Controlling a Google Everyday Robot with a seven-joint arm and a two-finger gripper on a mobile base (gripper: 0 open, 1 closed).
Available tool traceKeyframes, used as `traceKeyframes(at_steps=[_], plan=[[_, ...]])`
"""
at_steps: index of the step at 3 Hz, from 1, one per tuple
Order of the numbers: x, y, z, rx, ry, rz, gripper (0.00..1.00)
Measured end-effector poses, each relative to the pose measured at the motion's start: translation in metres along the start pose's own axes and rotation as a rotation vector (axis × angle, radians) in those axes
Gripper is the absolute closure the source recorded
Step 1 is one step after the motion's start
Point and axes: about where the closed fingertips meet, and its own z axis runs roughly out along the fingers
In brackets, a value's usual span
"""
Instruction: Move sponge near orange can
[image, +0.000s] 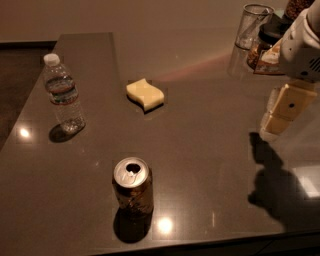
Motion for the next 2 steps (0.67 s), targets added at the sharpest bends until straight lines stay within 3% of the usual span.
traceKeyframes(at_steps=[2], plan=[[-0.032, -0.044, 0.049, -0.054, -0.039, 0.063, 0.0]])
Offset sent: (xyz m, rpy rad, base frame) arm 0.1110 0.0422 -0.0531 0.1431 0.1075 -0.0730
